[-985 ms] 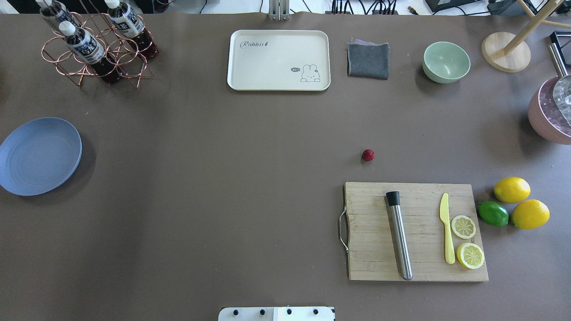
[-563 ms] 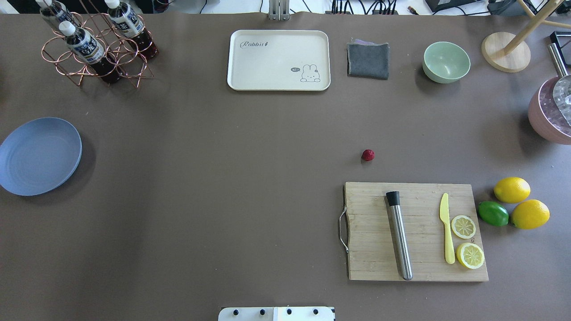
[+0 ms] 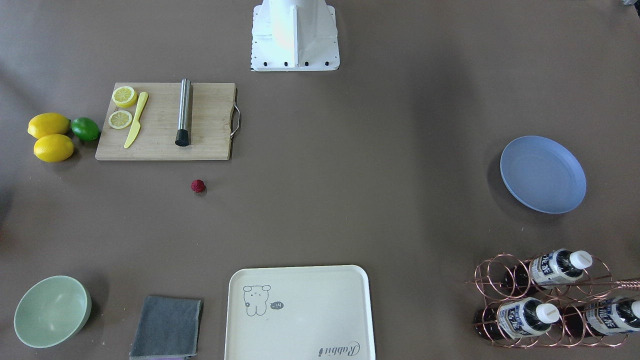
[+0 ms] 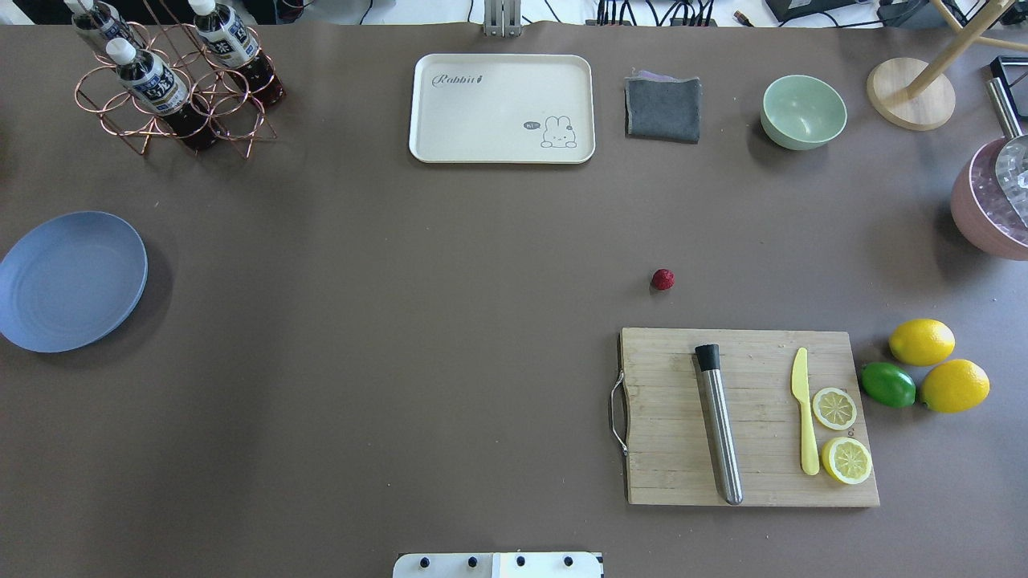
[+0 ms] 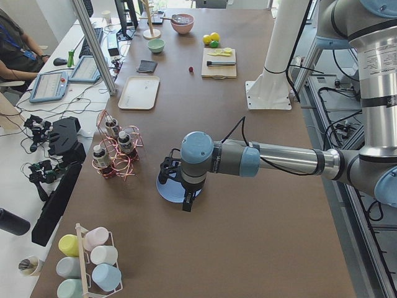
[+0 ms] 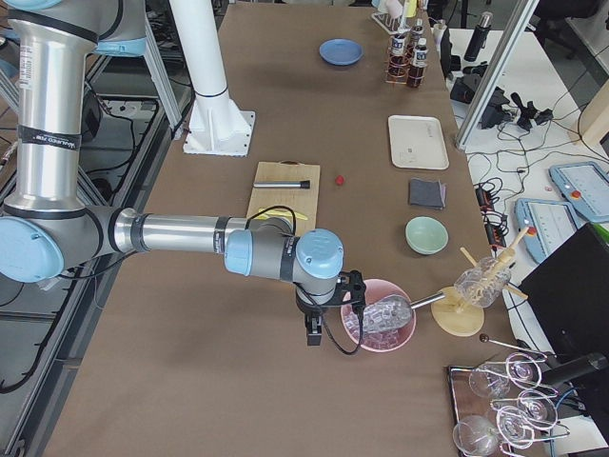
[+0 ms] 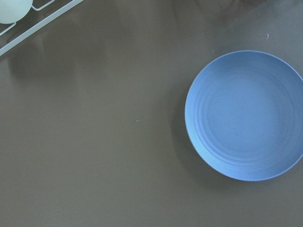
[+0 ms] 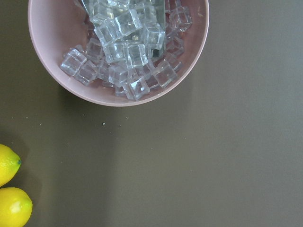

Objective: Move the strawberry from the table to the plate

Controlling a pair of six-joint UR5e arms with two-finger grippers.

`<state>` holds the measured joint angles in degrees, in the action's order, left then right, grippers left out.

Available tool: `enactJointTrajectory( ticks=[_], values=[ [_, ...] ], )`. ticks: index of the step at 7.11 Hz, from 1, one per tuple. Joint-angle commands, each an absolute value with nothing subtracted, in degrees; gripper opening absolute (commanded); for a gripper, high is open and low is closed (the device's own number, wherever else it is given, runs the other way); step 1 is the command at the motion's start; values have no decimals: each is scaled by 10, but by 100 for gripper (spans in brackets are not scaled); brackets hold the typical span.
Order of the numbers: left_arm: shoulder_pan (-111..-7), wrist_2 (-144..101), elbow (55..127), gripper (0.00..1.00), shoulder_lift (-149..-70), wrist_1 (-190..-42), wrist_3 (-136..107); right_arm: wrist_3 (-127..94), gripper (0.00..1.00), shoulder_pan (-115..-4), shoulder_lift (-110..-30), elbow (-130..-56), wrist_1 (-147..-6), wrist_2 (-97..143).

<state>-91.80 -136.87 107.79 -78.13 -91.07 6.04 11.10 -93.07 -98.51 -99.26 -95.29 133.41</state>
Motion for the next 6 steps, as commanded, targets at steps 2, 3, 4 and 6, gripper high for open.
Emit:
enactJointTrajectory(
  ticks=[2,3,4,6],
  values=[
    [-909,-1369,1075,98,-786,-919,55,112,100,-930,-984,-997,-950,1346],
    [-895,-1367,1071,98,-788,-934,22,112,100,-927,-984,-1002,-950,1354],
    [-852,-1364,1048,98,-794,-1002,-74,112,100,-913,-984,-1011,-949,1355],
    [-772,-1354,923,97,-820,-1209,-215,95,100,-892,-984,-1029,-949,1380]
  ],
)
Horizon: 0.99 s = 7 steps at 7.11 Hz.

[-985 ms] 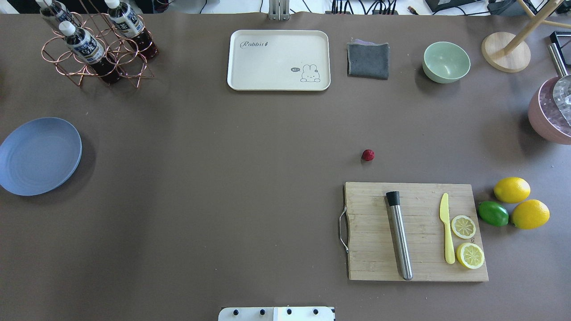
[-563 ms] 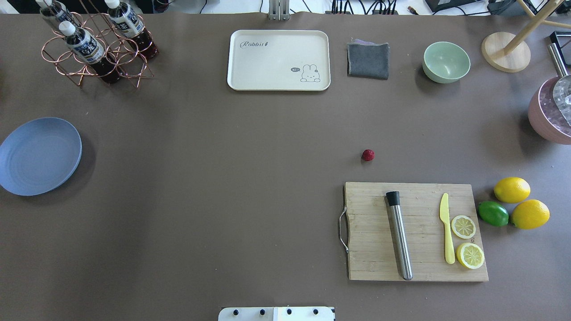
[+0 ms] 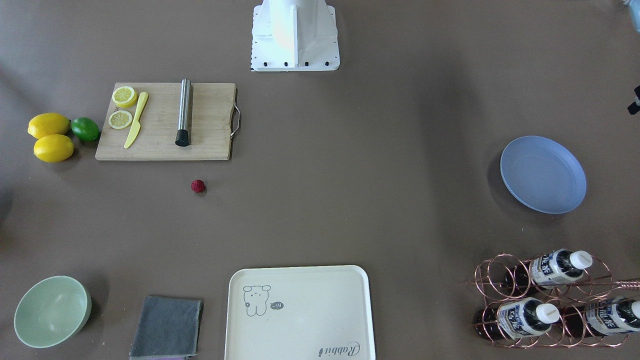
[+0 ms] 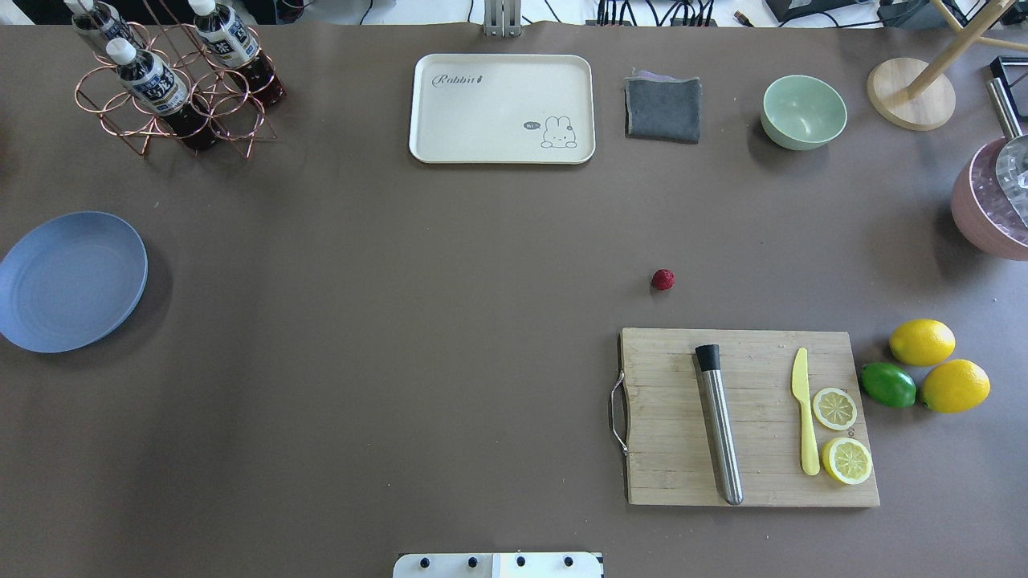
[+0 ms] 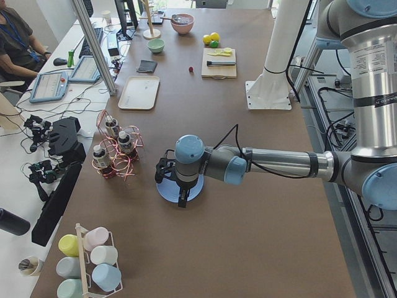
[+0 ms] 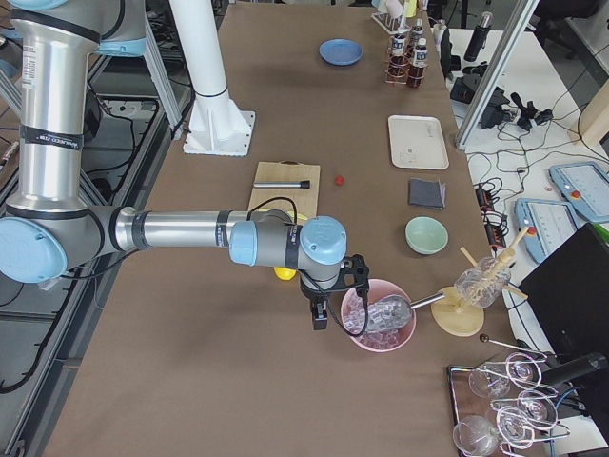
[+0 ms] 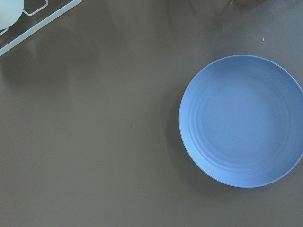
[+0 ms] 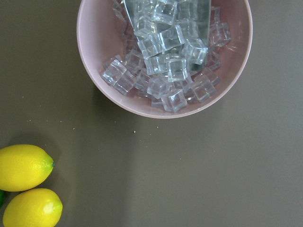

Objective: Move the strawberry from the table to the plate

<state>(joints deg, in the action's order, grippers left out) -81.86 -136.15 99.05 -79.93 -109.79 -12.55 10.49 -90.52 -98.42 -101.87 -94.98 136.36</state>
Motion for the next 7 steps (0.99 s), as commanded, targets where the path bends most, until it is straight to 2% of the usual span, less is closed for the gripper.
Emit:
enactJointTrajectory(
  ticks=[1,4,7],
  values=[
    [-753,-1331,872,97,-853,-1227,-221,96,100,-885,-983,-1034,-949,1384],
    [-725,-1325,773,97,-917,-1267,-240,96,100,-882,-983,-1043,-948,1397],
    [-676,-1300,753,95,-923,-1313,-278,95,100,-877,-983,-1041,-949,1397]
  ],
)
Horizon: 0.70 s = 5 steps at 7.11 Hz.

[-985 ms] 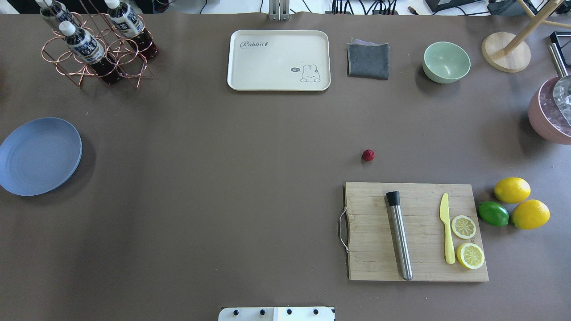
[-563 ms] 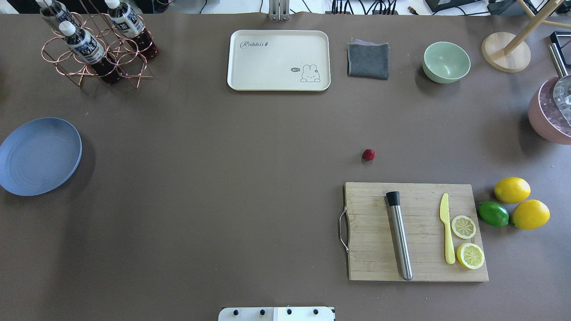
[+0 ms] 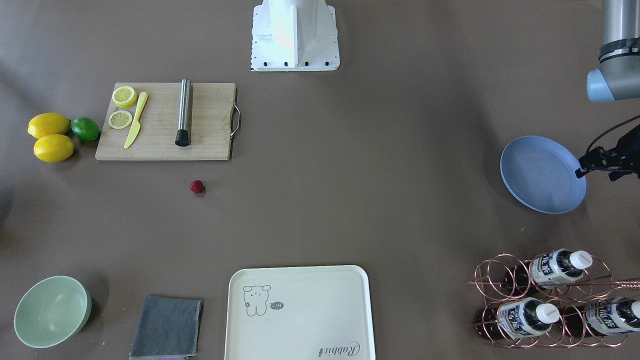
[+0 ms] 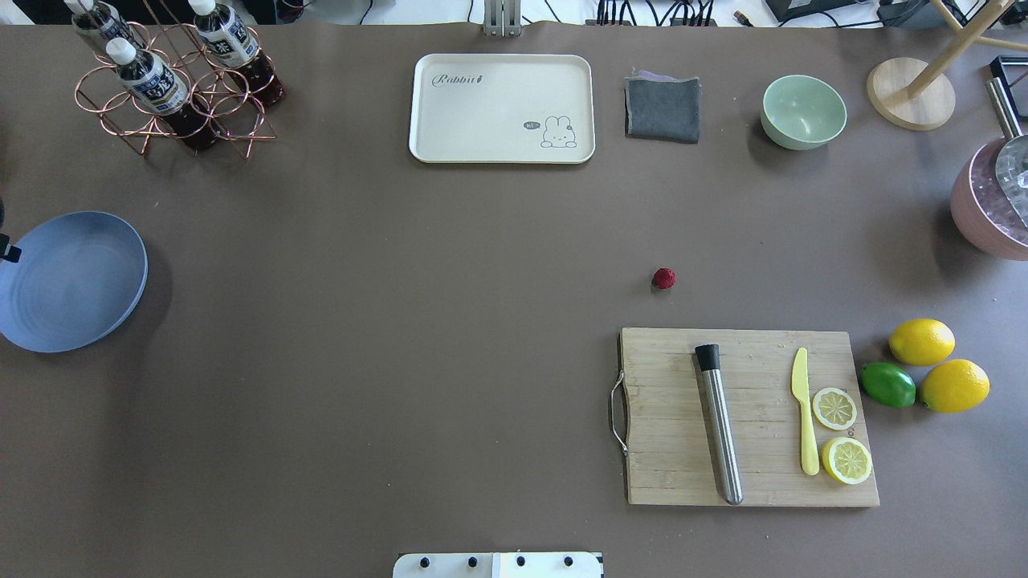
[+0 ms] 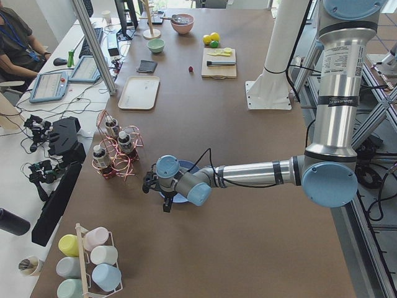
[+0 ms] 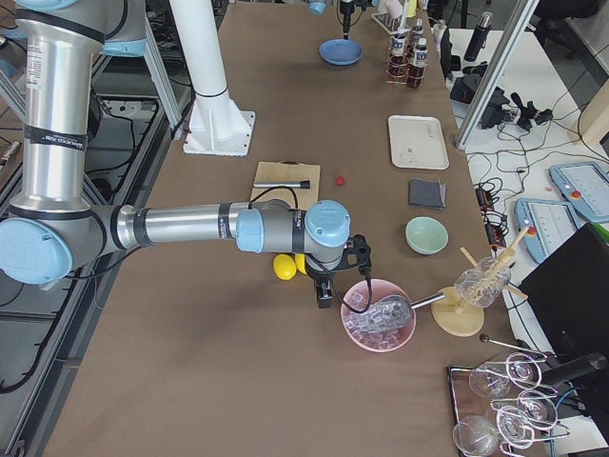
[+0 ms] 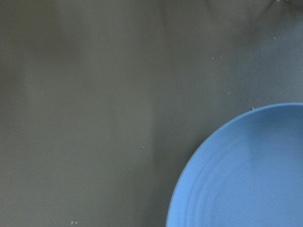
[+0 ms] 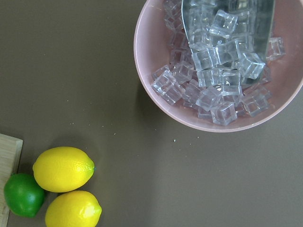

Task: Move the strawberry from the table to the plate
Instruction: 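Grasp the rim of the blue plate with the left gripper and lift it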

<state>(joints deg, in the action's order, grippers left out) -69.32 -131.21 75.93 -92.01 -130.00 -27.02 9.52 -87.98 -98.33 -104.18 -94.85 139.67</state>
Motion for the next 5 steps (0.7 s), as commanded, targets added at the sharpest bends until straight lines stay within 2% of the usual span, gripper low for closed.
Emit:
enactJointTrajectory(
  ticks=[1,5],
  values=[
    [-676,-1299,749,93,-923,-1313,-277,93,100,-875,-983,-1040,-949,1406],
    [-675,-1303,735,83,-924,-1321,-278,45,100,-862,-981,-1043,-948,1401]
  ],
)
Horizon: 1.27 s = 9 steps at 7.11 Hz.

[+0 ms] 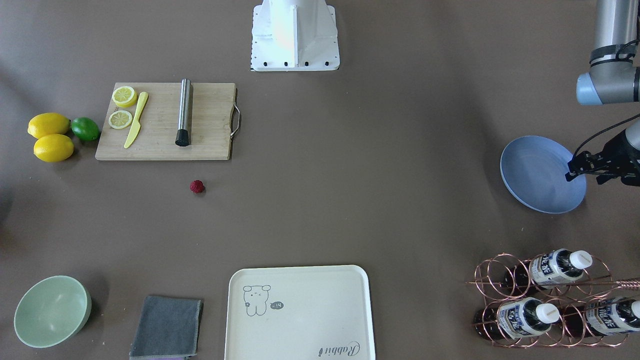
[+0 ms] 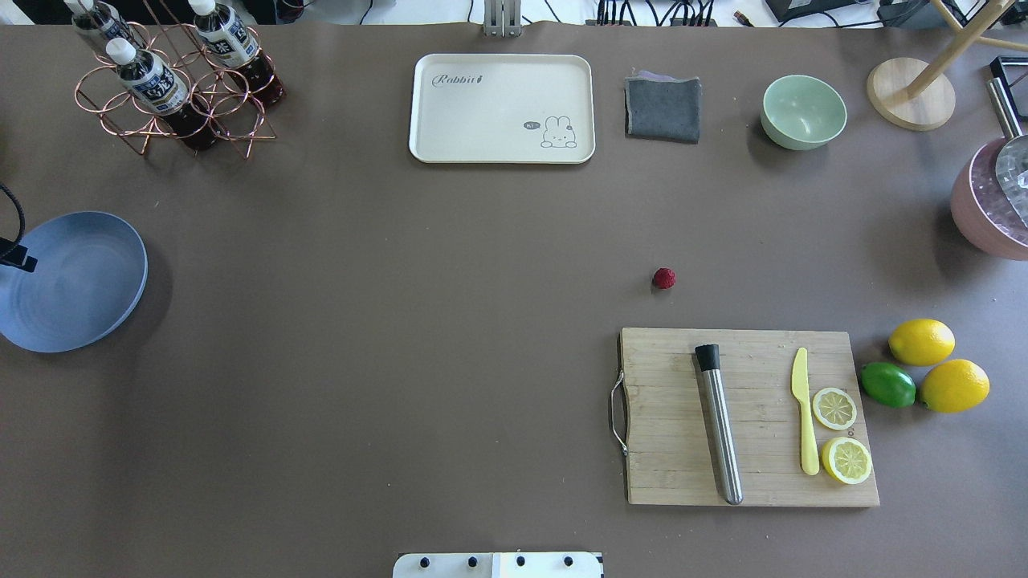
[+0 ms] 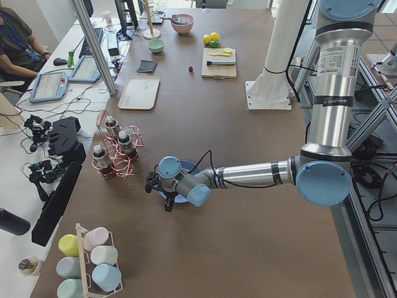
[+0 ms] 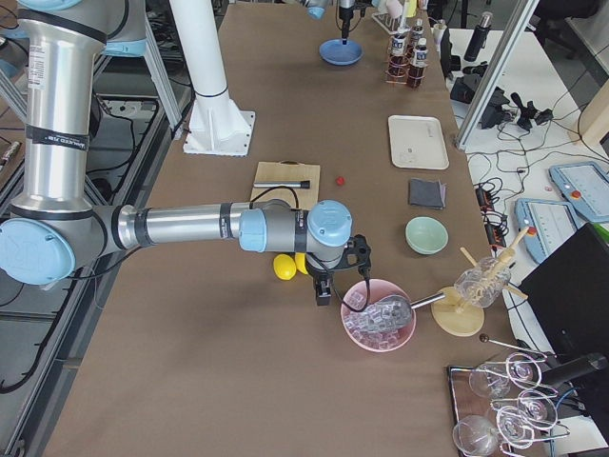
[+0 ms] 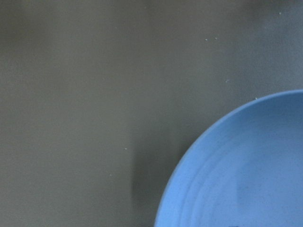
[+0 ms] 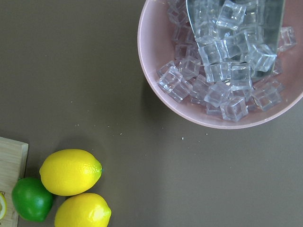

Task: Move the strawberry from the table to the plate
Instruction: 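Grasp the rim of the blue plate with the left gripper and lift it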

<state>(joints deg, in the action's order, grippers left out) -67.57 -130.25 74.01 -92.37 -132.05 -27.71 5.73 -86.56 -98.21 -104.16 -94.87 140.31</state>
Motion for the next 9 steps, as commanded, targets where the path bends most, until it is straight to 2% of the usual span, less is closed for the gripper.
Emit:
enactJointTrajectory(
  ticks=[1,2,3,4,5,9],
  values=[
    [-675,-1304,735,81,-924,-1321,-278,45,100,-862,-981,-1044,-948,1401],
    [-675,-1304,734,74,-924,-1321,-278,45,100,-862,-981,-1044,-948,1401],
    [-675,-1305,734,51,-924,-1321,-294,45,100,-862,-981,-1045,-948,1401],
    [-675,-1306,735,19,-924,-1321,-307,45,100,-862,-981,-1045,-948,1401],
    [-675,-1307,736,0,-924,-1321,-318,45,100,-862,-981,-1046,-948,1401],
    [-668,-1424,753,0,-951,-1315,-351,46,100,-862,-981,-1049,-948,1401]
  ],
)
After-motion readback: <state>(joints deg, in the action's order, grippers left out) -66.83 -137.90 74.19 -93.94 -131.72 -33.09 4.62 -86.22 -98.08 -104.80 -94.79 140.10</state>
